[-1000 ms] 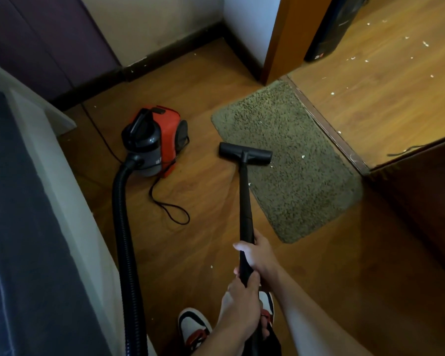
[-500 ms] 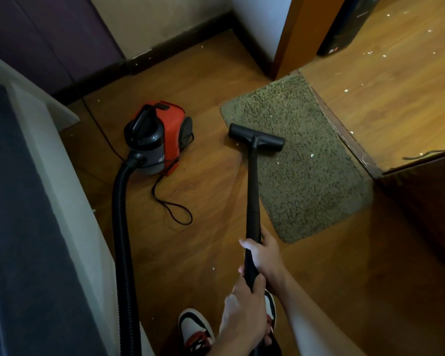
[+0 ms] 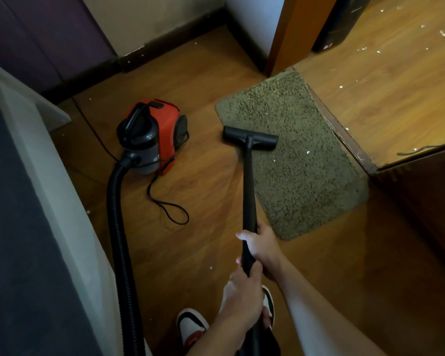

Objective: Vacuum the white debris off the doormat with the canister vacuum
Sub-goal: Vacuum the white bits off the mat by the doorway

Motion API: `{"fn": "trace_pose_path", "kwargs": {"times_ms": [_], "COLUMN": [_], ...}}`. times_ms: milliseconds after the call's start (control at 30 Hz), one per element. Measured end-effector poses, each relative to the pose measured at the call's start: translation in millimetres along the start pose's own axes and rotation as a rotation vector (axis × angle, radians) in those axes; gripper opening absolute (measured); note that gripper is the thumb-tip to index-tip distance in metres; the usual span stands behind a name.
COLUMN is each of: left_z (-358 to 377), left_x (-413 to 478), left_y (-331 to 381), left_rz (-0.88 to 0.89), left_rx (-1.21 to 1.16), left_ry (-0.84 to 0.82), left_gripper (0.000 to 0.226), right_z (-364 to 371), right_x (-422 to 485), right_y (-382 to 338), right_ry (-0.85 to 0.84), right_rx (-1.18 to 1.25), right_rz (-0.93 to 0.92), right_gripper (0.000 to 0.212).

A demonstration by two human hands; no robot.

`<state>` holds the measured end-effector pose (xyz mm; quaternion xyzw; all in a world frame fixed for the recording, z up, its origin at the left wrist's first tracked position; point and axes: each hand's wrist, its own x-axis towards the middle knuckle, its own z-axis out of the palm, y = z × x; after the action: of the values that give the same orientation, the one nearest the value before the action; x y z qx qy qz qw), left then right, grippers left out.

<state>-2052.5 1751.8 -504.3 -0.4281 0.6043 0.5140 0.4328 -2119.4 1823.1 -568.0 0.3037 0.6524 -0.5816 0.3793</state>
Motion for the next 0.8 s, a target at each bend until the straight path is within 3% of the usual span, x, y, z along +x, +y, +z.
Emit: {"fn": "trace_pose_path", "kwargs": {"times_ms": [533, 800], "left_z": [-29.0, -30.9], "left_x": [-31.5, -23.0], "left_y": [-66.1, -38.6], "left_rz": [0.004, 0.039], "left_rx": [0.082, 0.082], "left_ry": [0.108, 0.084], "left_gripper": [0.038, 0.036], "right_z": [38.7, 36.9], "right_x": [-55.6, -31.6], "right_y": [49.1, 29.6], "right_ry": [-0.058, 0.006], "right_rx": [0.093, 0.139], "right_rz": [-0.025, -0.041], "right_gripper": [0.026, 0.031]}}
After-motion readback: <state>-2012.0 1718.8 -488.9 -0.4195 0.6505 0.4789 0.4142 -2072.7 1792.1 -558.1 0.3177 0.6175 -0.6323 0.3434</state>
